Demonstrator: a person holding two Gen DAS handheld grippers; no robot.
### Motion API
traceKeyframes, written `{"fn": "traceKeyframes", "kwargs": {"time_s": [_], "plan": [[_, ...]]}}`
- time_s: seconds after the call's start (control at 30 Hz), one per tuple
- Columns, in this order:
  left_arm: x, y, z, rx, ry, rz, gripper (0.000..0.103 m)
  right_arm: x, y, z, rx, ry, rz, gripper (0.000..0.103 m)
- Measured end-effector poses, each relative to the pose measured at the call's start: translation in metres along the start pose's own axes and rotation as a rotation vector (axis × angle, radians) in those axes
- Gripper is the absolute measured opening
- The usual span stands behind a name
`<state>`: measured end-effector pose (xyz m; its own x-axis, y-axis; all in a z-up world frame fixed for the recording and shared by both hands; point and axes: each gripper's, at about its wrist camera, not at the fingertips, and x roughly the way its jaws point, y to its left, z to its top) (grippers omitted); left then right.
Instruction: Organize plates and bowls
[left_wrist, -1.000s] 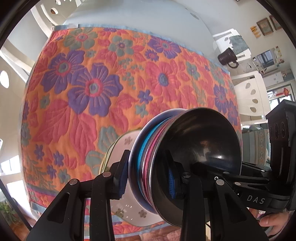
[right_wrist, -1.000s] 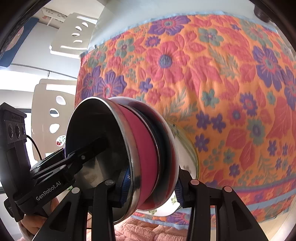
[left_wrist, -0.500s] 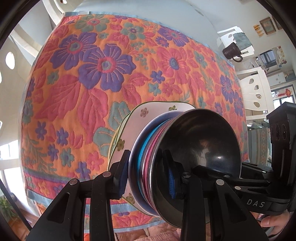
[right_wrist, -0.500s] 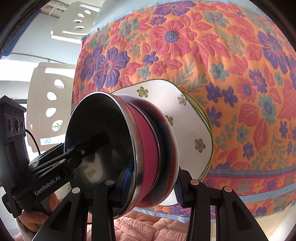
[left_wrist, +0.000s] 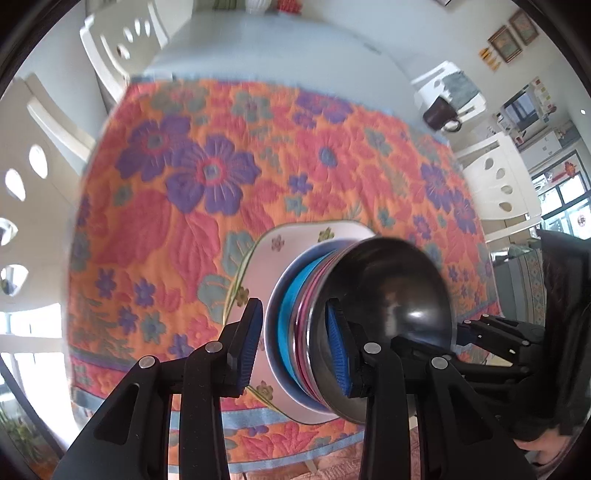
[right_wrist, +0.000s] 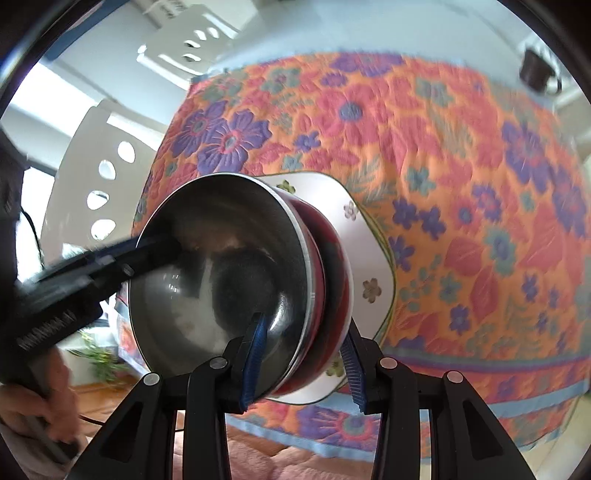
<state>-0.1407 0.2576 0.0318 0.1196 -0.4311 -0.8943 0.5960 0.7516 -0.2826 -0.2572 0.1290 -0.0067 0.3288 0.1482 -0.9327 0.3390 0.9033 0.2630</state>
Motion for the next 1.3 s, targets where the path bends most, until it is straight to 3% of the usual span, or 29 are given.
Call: {"fn": "traceKeyframes", "kwargs": {"time_s": [0.17,0.27,0.33,0.4,0.5,0.6,0.73,0.93,1.3], "plan": [[-0.019,0.005,-0.002,-0.009,-0.056,0.051,0.033,-0.012,0.010,-0.005,-0.056,-0.055,-0.065,0.040],[-0.022,0.012,-0.003,-0.036,-0.065,0.059,0.037,-0.017,0.013,-0.003,-0.070,-0.084,-0.067,0.056],[-0.022,0.016,-0.004,-0.046,-0.061,0.071,0.046,-0.019,0.015,-0.001,-0.076,-0.097,-0.072,0.063],[-0.021,0.018,-0.005,-0.047,-0.058,0.089,0.072,-0.021,0.021,0.000,-0.091,-0.107,-0.060,0.071],[-0.021,0.018,-0.008,-0.032,-0.069,0.097,0.092,-0.021,0.027,0.000,-0.111,-0.123,-0.031,0.077],[-0.017,0.017,-0.008,-0.022,-0.053,0.065,0.103,-0.015,0.034,-0.001,-0.136,-0.115,-0.026,0.089],[-0.009,0.011,-0.009,0.011,-0.012,0.084,0.103,-0.014,0.039,-0.003,-0.160,-0.142,-0.011,0.092],[-0.013,0.014,-0.011,0.004,-0.038,0.110,0.103,-0.009,0.039,-0.002,-0.151,-0.137,-0.021,0.103],[-0.012,0.025,-0.011,-0.034,-0.031,0.128,0.103,-0.004,0.039,-0.001,-0.156,-0.124,-0.036,0.103]]}}
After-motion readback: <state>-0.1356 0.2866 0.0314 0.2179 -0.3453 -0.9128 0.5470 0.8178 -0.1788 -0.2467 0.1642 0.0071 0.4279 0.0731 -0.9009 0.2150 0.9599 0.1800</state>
